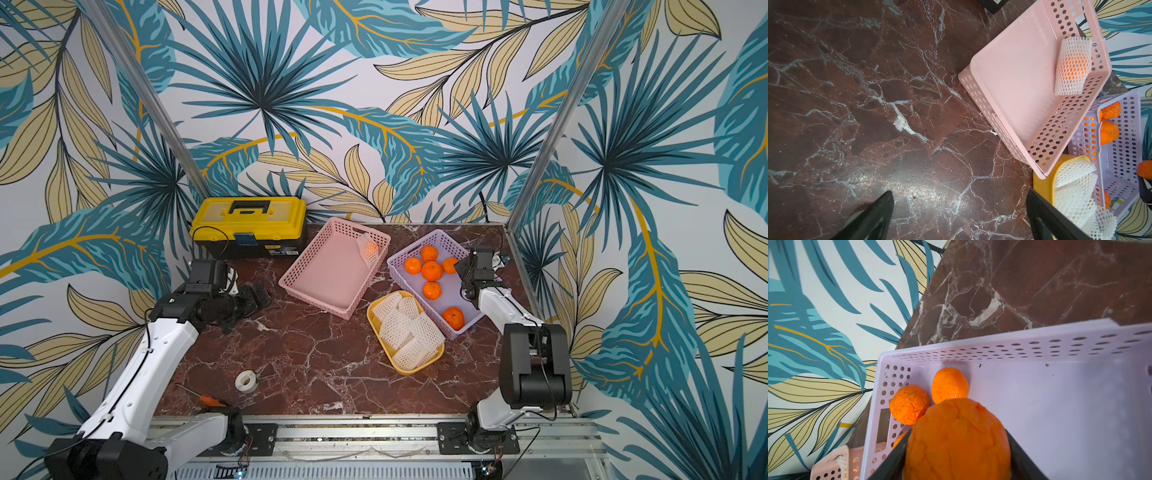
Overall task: Remove foam nets from oranges
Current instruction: Place the orange in the basket.
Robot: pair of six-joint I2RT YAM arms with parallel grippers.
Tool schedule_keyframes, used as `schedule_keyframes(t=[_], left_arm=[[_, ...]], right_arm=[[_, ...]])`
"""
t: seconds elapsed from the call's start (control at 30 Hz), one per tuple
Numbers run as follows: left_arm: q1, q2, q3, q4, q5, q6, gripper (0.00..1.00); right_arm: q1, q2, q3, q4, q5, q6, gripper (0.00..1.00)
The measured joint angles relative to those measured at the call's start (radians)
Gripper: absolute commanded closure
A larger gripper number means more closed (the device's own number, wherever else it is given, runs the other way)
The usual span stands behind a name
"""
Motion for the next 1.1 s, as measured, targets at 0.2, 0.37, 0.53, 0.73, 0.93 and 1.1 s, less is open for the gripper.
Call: schedule_keyframes(t=[0.2, 0.37, 0.53, 0.73, 0.93, 1.1], left_arm=[[0.000, 0.000, 0.000, 0.001, 0.010, 0.006, 0.01], [0.000, 0.000, 0.000, 0.002, 0.014, 0.008, 0.01], [0.000, 0.001, 0.000, 0.004, 0.016, 0.008, 0.01], [0.000, 0.001, 0.000, 0.008, 0.019, 0.008, 0.01], [0.000, -0.002, 0.000, 0.018, 0.022, 0.014, 0.01], [-0.009, -0.027, 0.000, 0.024, 0.039, 0.013, 0.01]], right_arm=[[-0.009, 0.060, 0.006, 0.024, -0.064, 0.017, 0.14], [-0.010, 0.060, 0.006, 0.040, -0.075, 0.019, 0.12], [-0.010, 0.022, -0.034, 0.093, -0.075, 0.018, 0.12], [-0.006, -0.072, -0.107, 0.196, -0.075, 0.002, 0.12], [0.123, -0.162, -0.098, 0.255, -0.032, -0.097, 0.12], [0.286, -0.134, 0.151, 0.230, -0.018, -0.174, 0.14]])
